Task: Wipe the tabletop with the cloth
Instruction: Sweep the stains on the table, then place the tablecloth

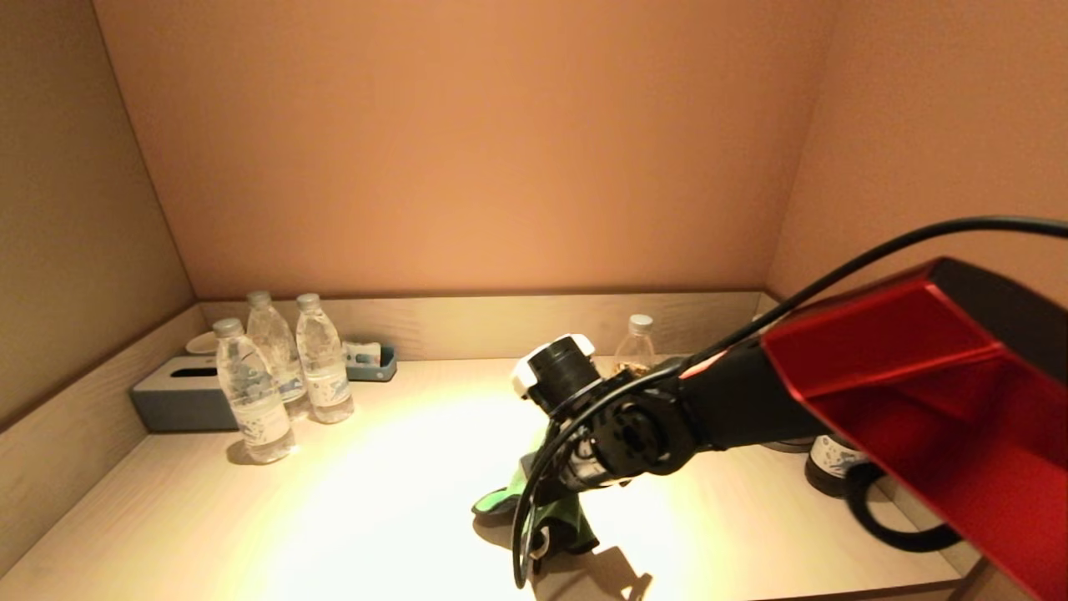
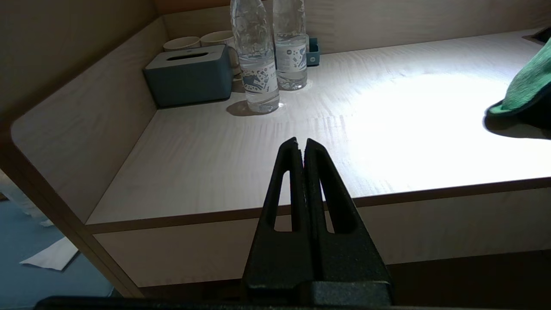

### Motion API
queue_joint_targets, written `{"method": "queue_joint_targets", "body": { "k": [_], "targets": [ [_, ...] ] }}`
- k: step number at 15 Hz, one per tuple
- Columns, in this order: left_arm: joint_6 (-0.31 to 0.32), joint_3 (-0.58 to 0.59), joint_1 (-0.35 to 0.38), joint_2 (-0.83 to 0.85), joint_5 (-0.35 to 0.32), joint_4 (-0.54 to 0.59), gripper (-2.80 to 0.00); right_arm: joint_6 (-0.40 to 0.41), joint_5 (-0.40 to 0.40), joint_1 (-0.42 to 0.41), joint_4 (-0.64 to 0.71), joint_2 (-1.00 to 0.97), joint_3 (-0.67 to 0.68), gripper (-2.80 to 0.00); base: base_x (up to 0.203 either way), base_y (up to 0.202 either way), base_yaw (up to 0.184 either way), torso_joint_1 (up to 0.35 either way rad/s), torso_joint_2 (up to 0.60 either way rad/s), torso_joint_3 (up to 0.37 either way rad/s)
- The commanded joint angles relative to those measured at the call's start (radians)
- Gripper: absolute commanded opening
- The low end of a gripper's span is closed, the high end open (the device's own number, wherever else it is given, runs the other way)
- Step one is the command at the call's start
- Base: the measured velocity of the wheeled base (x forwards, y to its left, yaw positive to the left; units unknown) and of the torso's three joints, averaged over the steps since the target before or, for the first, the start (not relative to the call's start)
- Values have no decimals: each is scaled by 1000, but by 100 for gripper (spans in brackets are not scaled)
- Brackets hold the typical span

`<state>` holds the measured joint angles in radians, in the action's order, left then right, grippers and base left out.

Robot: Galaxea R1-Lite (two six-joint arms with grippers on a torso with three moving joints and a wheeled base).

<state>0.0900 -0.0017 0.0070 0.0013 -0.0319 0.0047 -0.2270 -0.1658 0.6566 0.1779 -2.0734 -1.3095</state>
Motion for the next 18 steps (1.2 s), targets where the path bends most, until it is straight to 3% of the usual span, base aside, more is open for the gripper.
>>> {"method": "queue_joint_targets", "body": {
  "k": [1, 5, 10, 18],
  "targets": [
    [0, 0, 1, 0, 0, 0, -280, 3, -7, -54, -26, 158, 60, -280, 0, 0, 0, 0, 0, 0],
    [0, 2, 1, 0, 0, 0, -280, 51, -11, -266, -87, 353, 207, -280, 0, 0, 0, 0, 0, 0],
    [0, 0, -1, 0, 0, 0, -280, 165, 2, -490, -228, 421, 356, -280, 0, 0, 0, 0, 0, 0],
    [0, 0, 1, 0, 0, 0, -280, 183, 25, -632, -367, 251, 374, -280, 0, 0, 0, 0, 0, 0]
  ]
}}
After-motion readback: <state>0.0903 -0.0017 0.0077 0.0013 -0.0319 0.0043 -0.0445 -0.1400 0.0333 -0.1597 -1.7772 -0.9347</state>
